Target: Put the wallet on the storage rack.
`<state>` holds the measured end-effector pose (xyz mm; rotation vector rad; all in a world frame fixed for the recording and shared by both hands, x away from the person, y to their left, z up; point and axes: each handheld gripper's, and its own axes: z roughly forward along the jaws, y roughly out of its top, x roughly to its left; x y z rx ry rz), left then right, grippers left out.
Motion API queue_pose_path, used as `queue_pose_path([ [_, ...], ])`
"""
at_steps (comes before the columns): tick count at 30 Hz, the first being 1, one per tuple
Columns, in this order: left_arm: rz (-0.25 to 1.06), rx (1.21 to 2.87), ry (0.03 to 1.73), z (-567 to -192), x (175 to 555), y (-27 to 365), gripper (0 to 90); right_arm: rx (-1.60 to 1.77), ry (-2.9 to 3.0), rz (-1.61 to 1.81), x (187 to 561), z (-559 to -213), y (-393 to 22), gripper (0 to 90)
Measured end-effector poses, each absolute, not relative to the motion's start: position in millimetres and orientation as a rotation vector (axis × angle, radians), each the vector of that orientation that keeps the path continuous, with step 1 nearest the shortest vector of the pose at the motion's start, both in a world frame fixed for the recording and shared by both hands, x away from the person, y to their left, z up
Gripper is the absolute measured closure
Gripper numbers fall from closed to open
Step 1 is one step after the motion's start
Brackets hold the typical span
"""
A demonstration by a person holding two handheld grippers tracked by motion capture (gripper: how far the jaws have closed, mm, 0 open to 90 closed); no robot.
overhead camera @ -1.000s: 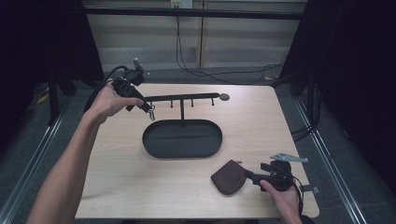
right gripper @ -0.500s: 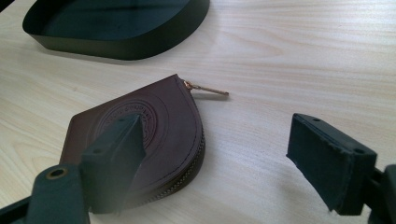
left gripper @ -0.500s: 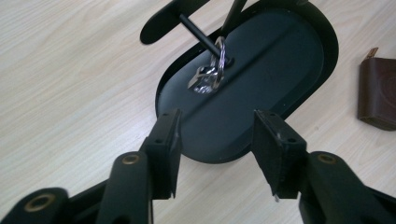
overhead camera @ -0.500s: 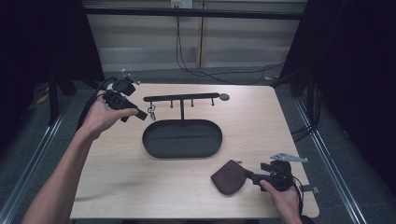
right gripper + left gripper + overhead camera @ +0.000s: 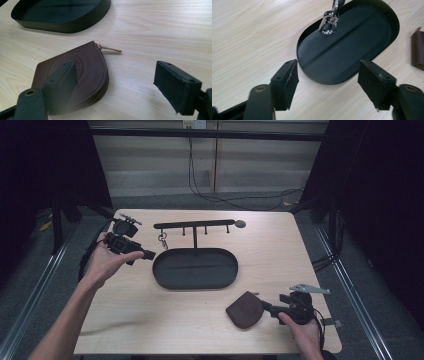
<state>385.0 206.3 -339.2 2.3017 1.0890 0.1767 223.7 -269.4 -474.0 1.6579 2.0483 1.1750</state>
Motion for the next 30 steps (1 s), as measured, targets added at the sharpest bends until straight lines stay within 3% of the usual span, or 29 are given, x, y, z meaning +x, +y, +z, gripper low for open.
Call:
queue_pose_path([
  [3,0.218,2.246,1.11,-344,378,209,30.3,1.652,2.054,1.176,223,-474,-269,18.5],
  [7,0.177,2.21,1.117,-354,370,213,24.9,1.65,2.057,1.179,223,-474,-270,18.5],
  [10,0.138,2.215,1.051,-362,364,216,14.7,1.652,2.056,1.178,224,-474,-269,18.5],
  [12,0.135,2.189,1.072,-368,358,219,19.6,1.656,2.054,1.176,224,-474,-269,18.5],
  [14,0.146,2.202,1.08,-371,354,222,15.3,1.656,2.052,1.177,223,-474,-269,18.5],
  [18,0.158,2.149,1.071,-377,339,226,16.4,1.664,2.049,1.182,223,-474,-270,18.4],
  [22,0.264,2.16,1.08,-386,324,228,16.0,1.666,2.05,1.183,223,-474,-270,18.0],
  [30,0.29,2.093,1.058,-401,295,234,16.2,1.656,2.048,1.191,222,-473,-270,14.9],
])
